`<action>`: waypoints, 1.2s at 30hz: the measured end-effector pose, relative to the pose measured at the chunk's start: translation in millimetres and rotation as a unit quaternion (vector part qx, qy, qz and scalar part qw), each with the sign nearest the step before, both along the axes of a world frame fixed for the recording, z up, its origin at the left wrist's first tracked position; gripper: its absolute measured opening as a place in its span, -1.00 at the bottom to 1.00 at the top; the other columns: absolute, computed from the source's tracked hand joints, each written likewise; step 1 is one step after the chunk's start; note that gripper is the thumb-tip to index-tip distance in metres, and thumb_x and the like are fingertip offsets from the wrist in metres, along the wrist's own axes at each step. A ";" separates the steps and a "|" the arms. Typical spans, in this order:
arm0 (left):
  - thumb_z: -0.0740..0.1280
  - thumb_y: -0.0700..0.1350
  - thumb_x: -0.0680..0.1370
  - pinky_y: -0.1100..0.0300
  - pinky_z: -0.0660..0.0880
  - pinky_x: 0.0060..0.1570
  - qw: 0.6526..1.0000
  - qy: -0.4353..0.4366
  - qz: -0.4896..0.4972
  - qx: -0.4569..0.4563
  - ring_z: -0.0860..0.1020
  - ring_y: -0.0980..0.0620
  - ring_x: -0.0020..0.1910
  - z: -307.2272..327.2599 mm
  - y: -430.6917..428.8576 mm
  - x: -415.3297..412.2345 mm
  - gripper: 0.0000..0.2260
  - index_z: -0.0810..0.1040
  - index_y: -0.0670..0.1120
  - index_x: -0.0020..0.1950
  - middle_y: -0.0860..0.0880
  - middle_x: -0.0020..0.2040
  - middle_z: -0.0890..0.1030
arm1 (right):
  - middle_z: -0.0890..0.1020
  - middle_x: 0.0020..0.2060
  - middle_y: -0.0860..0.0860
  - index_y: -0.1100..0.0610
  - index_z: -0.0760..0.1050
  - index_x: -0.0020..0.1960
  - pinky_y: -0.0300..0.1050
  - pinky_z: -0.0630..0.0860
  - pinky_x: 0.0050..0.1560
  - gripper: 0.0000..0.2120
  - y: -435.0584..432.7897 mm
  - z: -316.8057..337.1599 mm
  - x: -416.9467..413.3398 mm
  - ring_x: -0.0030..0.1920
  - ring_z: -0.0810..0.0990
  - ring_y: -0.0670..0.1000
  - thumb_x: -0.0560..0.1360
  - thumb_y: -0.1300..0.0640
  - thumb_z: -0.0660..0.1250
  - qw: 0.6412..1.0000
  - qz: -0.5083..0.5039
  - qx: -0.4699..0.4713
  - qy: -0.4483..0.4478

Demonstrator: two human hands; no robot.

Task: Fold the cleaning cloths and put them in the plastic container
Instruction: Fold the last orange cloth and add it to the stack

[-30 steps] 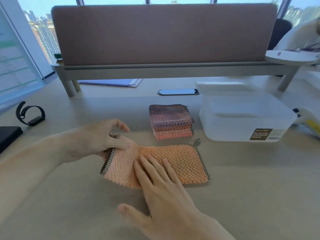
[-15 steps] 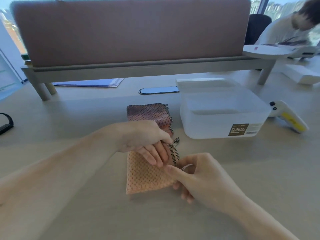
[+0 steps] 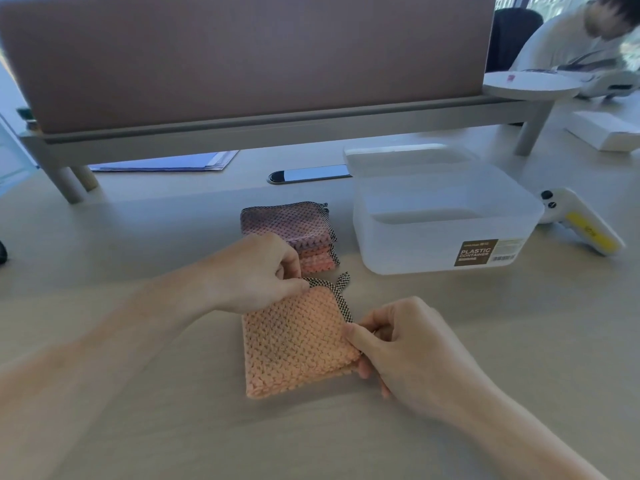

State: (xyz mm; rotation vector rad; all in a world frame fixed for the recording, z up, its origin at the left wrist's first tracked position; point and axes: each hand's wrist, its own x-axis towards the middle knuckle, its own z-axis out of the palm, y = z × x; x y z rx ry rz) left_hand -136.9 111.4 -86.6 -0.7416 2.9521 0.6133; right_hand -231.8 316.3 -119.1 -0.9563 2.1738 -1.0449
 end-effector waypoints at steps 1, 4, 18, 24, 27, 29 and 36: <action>0.43 0.14 0.54 0.28 0.33 -0.35 1.000 0.015 0.001 -0.007 0.48 0.31 -0.47 -3.0 -1.2 2.7 -0.81 0.61 0.07 -0.19 0.29 -0.50 0.53 | 0.68 -0.50 0.01 0.19 0.62 -0.33 -0.33 0.37 -0.52 -0.62 0.2 -0.7 0.1 -0.64 0.45 -0.14 0.59 0.01 0.36 1.000 0.001 0.000 0.009; 0.45 0.13 0.53 0.32 0.30 -0.38 0.998 0.047 0.016 -0.024 0.49 0.26 -0.44 -6.5 -6.0 13.0 -0.83 0.59 0.09 -0.18 0.15 -0.47 0.52 | 0.65 -0.53 -0.02 0.18 0.61 -0.35 -0.30 0.42 -0.45 -0.61 1.7 -1.9 1.2 -0.61 0.45 -0.16 0.57 -0.01 0.37 0.999 0.000 0.003 0.042; 0.09 0.34 0.58 0.18 0.32 0.43 0.981 0.143 0.039 -0.127 0.38 0.21 0.38 -40.8 55.0 62.5 -0.51 0.38 0.19 0.44 0.26 0.35 0.43 | 0.60 -0.28 -0.11 -0.01 0.49 -0.19 -0.08 0.56 -0.19 -0.64 5.5 9.5 1.2 -0.21 0.60 -0.04 0.48 -0.31 0.28 0.963 -0.005 0.060 0.261; 0.40 0.13 0.53 0.41 0.41 0.06 0.978 0.186 0.077 -0.053 0.53 0.29 0.09 -32.9 31.3 63.0 -0.79 0.60 0.17 0.15 0.30 0.10 0.55 | 0.55 -0.11 -0.20 -0.10 0.47 0.05 -0.25 0.46 -0.16 -0.77 -30.9 13.7 -13.4 -0.15 0.52 -0.20 0.51 -0.18 0.40 0.973 0.049 -0.021 0.224; 0.47 0.12 0.50 0.32 0.49 -0.09 0.981 0.158 0.110 -0.002 0.58 0.25 -0.07 -28.1 21.2 59.1 -0.89 0.59 0.17 -0.04 0.25 -0.01 0.61 | 0.58 -0.05 -0.21 -0.07 0.53 0.11 -0.37 0.37 -0.19 -0.78 -47.4 7.6 -20.2 -0.14 0.51 -0.24 0.52 -0.10 0.44 0.981 0.070 -0.024 0.178; 0.50 0.11 0.49 0.26 0.52 -0.10 0.982 0.141 0.126 0.024 0.60 0.23 -0.12 -26.2 14.4 55.6 -0.89 0.60 0.16 -0.10 0.21 -0.09 0.65 | 0.60 -0.06 -0.21 -0.07 0.57 0.09 -0.41 0.34 -0.20 -0.84 -52.6 1.6 -22.8 -0.14 0.50 -0.26 0.53 -0.06 0.44 0.984 0.074 -0.017 0.164; 0.52 0.06 0.49 0.15 0.57 -0.08 0.974 0.169 0.099 0.115 0.65 0.18 -0.19 -28.6 4.0 54.5 -0.91 0.62 0.14 -0.12 0.22 -0.17 0.68 | 0.64 -0.21 -0.13 -0.02 0.58 -0.11 -0.38 0.36 -0.29 -0.91 -56.8 -4.5 -29.5 -0.20 0.56 -0.19 0.57 0.04 0.42 0.987 0.067 -0.022 0.143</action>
